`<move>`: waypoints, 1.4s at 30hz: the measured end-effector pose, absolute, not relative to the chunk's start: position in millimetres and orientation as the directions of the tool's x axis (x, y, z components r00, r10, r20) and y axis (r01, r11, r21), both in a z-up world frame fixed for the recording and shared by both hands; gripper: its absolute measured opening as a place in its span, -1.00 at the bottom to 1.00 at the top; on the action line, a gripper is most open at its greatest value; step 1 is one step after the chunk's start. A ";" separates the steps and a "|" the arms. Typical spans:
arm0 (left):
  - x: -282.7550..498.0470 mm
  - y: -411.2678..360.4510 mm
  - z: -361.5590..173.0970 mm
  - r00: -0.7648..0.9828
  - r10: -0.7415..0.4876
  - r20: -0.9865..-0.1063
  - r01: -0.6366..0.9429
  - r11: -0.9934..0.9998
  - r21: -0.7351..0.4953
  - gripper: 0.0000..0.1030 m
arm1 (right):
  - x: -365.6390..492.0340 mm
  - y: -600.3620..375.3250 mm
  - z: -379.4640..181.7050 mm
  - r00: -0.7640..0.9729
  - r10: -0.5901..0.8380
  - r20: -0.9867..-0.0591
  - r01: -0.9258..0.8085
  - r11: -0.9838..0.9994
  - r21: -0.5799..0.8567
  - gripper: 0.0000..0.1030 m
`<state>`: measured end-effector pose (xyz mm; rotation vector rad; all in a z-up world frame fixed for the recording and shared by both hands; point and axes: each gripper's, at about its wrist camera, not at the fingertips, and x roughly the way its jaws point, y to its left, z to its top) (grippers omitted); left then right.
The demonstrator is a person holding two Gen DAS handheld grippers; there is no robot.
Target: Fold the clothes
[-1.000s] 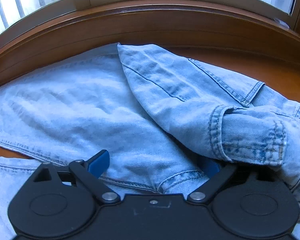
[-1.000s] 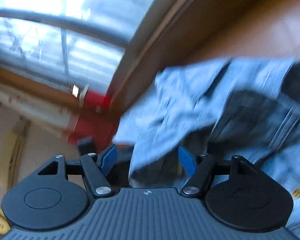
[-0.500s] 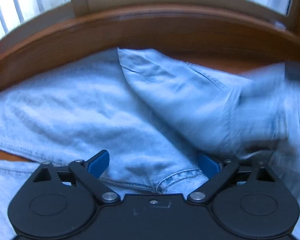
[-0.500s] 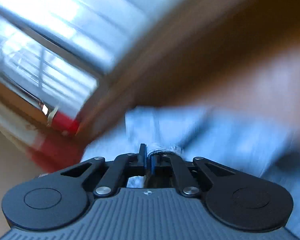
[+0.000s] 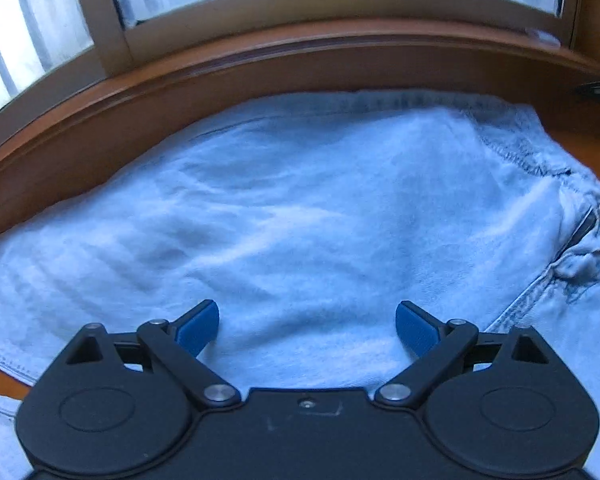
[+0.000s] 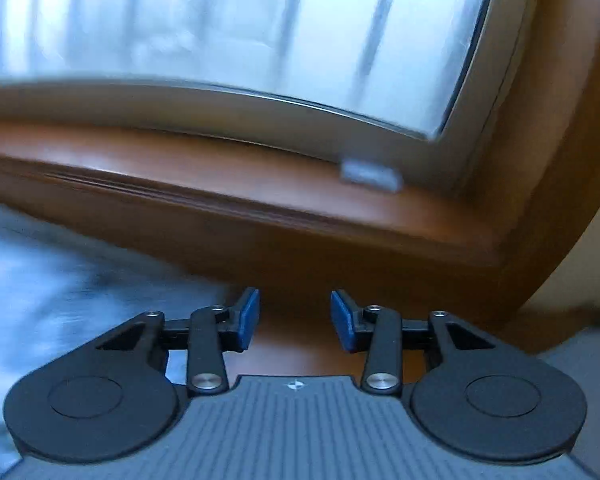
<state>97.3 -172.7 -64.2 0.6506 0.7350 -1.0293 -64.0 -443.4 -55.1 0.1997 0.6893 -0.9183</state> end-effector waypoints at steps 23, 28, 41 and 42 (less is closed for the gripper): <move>57.6 -29.4 -25.6 0.503 -0.425 -0.753 0.756 0.638 0.145 0.85 | -108.7 -303.0 -70.4 0.741 -0.396 -0.543 0.416 0.905 -0.092 0.35; 38.4 10.1 -38.5 0.461 -0.438 -0.772 0.789 0.600 0.131 0.85 | -142.4 -217.6 -66.7 0.789 -0.268 -0.553 0.197 0.963 -0.185 0.36; 15.8 94.7 -61.1 0.415 -0.496 -0.763 0.853 0.505 0.136 0.85 | -95.8 -51.5 -125.8 0.756 -0.184 -0.628 -0.113 0.909 -0.402 0.36; 15.3 98.8 -61.3 0.418 -0.498 -0.760 0.852 0.505 0.138 0.85 | -91.6 -46.4 -131.1 0.753 -0.194 -0.629 -0.126 0.895 -0.428 0.35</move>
